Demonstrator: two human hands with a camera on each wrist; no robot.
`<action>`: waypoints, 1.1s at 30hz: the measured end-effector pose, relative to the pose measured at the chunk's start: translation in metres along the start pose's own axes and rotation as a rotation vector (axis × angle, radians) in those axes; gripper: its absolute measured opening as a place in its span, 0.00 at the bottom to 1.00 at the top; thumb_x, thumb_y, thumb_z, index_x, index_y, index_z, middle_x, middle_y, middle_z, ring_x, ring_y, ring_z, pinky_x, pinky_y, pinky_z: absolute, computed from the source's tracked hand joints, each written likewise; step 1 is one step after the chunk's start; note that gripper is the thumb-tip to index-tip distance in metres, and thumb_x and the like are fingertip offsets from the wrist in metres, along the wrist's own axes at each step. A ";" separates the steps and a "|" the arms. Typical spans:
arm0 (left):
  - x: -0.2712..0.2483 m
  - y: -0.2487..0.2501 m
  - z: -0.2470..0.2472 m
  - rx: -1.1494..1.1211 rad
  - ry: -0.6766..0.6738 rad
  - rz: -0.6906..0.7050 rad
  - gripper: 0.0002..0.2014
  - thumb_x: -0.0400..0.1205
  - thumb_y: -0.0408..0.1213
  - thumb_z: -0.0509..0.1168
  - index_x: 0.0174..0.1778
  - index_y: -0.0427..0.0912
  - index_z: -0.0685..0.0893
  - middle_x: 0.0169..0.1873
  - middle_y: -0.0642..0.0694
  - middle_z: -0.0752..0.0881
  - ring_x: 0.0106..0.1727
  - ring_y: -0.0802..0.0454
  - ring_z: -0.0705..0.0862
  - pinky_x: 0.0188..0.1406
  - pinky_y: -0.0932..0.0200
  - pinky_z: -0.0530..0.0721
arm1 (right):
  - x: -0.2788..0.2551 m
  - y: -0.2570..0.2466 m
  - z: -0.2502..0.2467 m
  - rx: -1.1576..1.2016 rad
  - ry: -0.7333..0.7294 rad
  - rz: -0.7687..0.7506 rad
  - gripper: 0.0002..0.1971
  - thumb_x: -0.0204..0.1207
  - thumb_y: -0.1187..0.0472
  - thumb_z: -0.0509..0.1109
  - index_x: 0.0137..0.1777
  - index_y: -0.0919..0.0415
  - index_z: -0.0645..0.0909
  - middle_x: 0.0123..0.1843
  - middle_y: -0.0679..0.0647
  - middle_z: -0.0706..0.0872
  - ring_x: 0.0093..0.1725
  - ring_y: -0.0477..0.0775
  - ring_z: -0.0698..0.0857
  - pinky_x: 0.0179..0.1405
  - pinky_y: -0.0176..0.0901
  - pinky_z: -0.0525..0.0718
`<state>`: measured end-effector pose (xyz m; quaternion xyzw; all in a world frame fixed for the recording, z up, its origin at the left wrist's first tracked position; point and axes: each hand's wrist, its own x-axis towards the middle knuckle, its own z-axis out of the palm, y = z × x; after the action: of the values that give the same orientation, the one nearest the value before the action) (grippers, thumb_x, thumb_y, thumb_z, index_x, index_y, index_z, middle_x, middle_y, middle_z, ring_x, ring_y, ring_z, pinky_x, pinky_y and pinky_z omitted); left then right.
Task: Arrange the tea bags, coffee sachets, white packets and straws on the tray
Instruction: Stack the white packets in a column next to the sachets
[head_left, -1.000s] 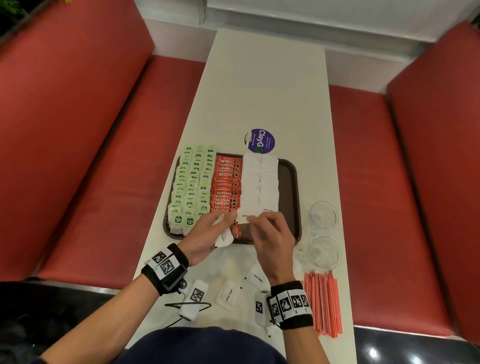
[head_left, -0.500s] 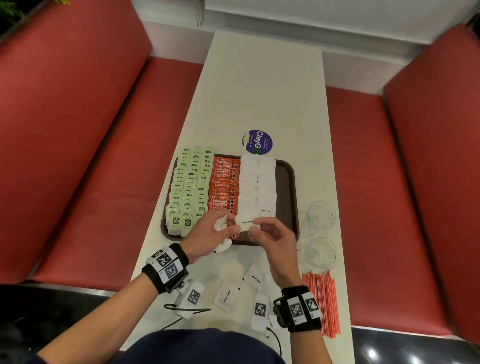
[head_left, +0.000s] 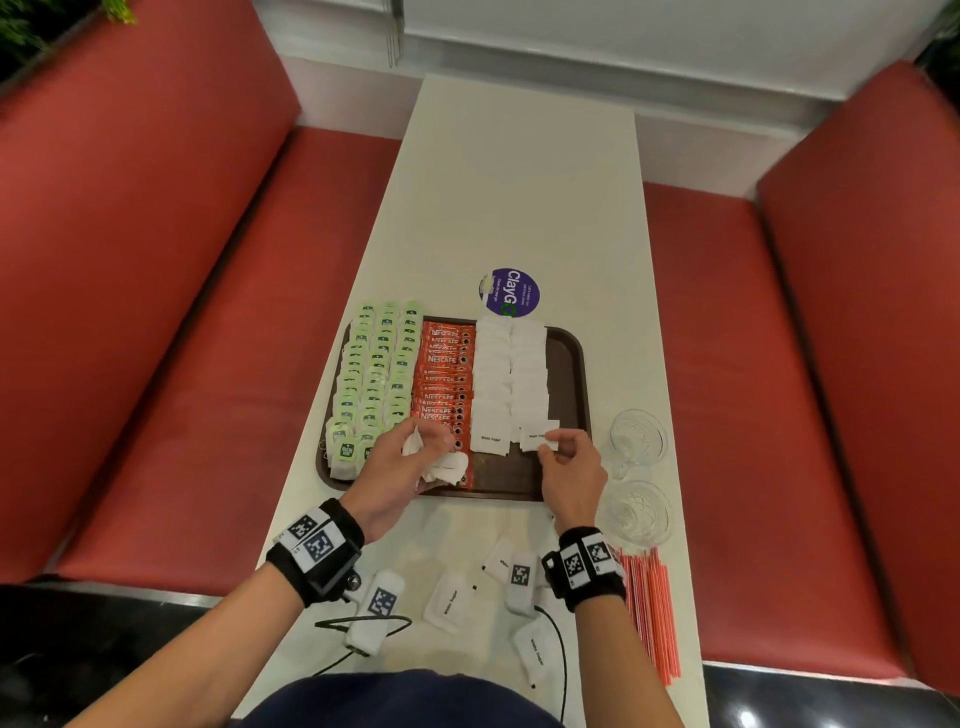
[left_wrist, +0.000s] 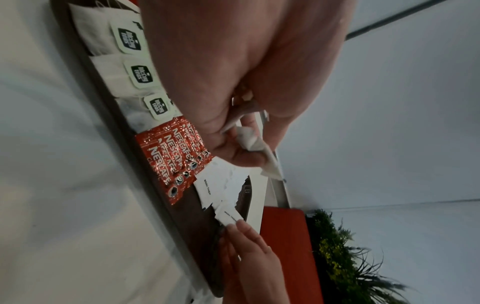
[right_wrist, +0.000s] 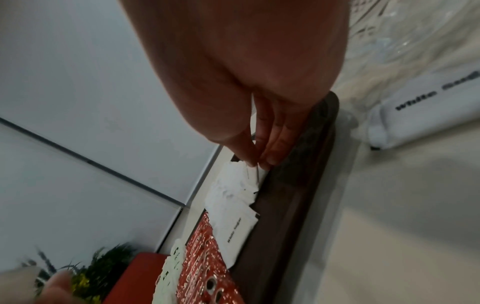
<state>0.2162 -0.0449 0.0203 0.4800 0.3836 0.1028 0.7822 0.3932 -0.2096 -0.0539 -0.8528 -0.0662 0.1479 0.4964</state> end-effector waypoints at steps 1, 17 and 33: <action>0.000 0.001 -0.001 -0.023 -0.001 -0.001 0.12 0.87 0.33 0.74 0.63 0.31 0.84 0.56 0.42 0.87 0.59 0.44 0.89 0.51 0.54 0.90 | 0.001 0.001 0.003 -0.013 -0.014 -0.006 0.11 0.83 0.67 0.79 0.55 0.48 0.87 0.50 0.47 0.91 0.52 0.48 0.91 0.62 0.54 0.92; -0.008 0.007 -0.002 0.078 -0.020 0.176 0.17 0.81 0.27 0.80 0.63 0.43 0.87 0.61 0.51 0.91 0.65 0.47 0.90 0.59 0.52 0.91 | -0.043 -0.062 -0.011 0.113 -0.430 0.026 0.16 0.87 0.37 0.74 0.53 0.49 0.91 0.46 0.52 0.94 0.45 0.47 0.92 0.50 0.45 0.91; -0.012 -0.002 0.001 0.342 -0.067 0.183 0.14 0.80 0.30 0.83 0.58 0.44 0.90 0.51 0.43 0.95 0.47 0.45 0.93 0.53 0.49 0.95 | -0.076 -0.058 -0.015 0.368 -0.433 -0.055 0.07 0.84 0.60 0.82 0.60 0.55 0.91 0.48 0.57 0.97 0.49 0.61 0.96 0.54 0.60 0.96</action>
<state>0.2086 -0.0530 0.0249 0.6417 0.3242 0.0910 0.6891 0.3282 -0.2127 0.0175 -0.6948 -0.1656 0.3226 0.6211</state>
